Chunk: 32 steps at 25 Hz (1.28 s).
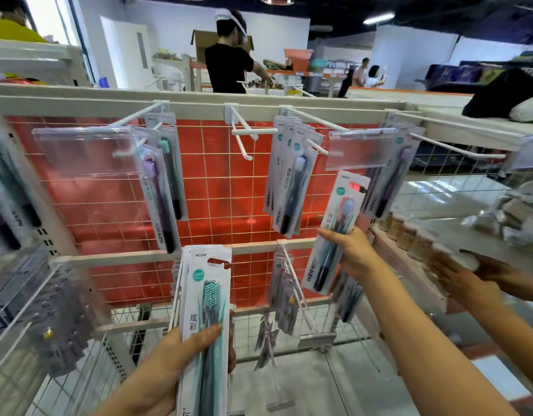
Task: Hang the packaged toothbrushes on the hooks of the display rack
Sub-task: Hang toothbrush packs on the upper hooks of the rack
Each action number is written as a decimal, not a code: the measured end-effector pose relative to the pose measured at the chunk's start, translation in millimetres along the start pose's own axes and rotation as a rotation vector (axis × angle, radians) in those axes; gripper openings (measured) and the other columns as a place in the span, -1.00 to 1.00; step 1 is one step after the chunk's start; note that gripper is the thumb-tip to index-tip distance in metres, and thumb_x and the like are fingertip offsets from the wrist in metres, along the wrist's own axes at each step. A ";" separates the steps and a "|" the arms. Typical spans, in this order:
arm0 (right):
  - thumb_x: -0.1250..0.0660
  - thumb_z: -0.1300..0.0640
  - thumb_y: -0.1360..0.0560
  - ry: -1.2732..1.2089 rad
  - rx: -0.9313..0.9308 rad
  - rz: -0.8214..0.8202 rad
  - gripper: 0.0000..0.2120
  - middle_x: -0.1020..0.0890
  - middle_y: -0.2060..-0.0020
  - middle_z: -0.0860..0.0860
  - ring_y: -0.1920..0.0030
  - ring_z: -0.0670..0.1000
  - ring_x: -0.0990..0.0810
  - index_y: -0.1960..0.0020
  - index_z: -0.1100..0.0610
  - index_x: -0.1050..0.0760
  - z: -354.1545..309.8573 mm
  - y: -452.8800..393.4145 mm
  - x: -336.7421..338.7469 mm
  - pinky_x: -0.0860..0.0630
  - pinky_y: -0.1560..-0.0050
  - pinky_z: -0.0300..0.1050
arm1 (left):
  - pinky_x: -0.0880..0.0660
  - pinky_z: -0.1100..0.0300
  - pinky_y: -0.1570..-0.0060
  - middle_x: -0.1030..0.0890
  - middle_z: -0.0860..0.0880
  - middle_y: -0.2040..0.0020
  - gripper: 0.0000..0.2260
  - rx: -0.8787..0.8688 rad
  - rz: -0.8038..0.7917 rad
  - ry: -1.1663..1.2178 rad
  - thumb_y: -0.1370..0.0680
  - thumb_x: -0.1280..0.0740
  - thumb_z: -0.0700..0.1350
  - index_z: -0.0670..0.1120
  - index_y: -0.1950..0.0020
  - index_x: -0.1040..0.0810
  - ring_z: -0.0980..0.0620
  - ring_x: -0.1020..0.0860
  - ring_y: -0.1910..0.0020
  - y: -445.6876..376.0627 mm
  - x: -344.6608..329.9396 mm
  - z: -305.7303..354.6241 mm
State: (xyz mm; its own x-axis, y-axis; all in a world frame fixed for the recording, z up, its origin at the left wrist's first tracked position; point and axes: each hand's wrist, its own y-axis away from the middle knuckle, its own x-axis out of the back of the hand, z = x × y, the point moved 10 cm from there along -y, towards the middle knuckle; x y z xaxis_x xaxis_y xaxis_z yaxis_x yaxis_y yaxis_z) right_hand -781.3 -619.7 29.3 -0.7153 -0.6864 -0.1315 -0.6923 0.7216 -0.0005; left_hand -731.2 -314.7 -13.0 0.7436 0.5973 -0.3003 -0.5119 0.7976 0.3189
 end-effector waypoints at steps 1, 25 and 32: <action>-0.41 0.34 -0.38 0.068 0.013 -0.013 -0.83 -0.68 0.18 0.01 0.08 0.08 -0.62 0.08 0.13 -0.58 -1.9 4.2 -1.9 -0.51 -0.15 0.08 | -0.55 -0.04 0.11 -0.69 -0.18 0.24 0.04 -0.005 0.000 0.006 0.36 -0.64 0.06 -0.16 -0.09 -0.51 -0.13 -0.64 0.26 0.1 -1.0 1.4; -0.43 0.23 -0.41 0.466 0.189 -0.145 -0.91 -0.64 0.25 -0.06 0.36 -0.19 -0.63 0.09 0.17 -0.57 -95.0 20.5 -59.9 -0.49 0.42 -0.39 | -0.58 0.09 0.41 -0.65 -0.27 0.25 -0.19 -0.053 0.006 0.083 0.15 -0.68 0.00 -0.27 -0.01 -0.57 -0.14 -0.64 0.35 6.2 3.6 7.2; -0.42 0.21 -0.41 0.370 0.150 -0.167 -0.85 -0.66 0.22 0.01 0.23 -0.05 -0.65 0.05 0.23 -0.56 -84.7 16.5 -64.0 -0.55 0.31 -0.29 | -0.58 0.10 0.41 -0.64 -0.27 0.26 -0.61 -0.062 0.018 0.094 -0.27 -0.44 -0.14 -0.27 -0.04 -0.56 -0.13 -0.63 0.37 9.8 3.6 8.8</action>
State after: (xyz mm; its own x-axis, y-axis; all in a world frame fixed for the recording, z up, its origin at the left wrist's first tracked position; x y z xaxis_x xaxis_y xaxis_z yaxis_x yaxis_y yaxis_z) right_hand -755.0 -571.5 121.7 -0.5991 -0.7618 0.2466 -0.7998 0.5840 -0.1390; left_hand -729.7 -305.5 -3.1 0.6915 0.6147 -0.3793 -0.5529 0.7884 0.2696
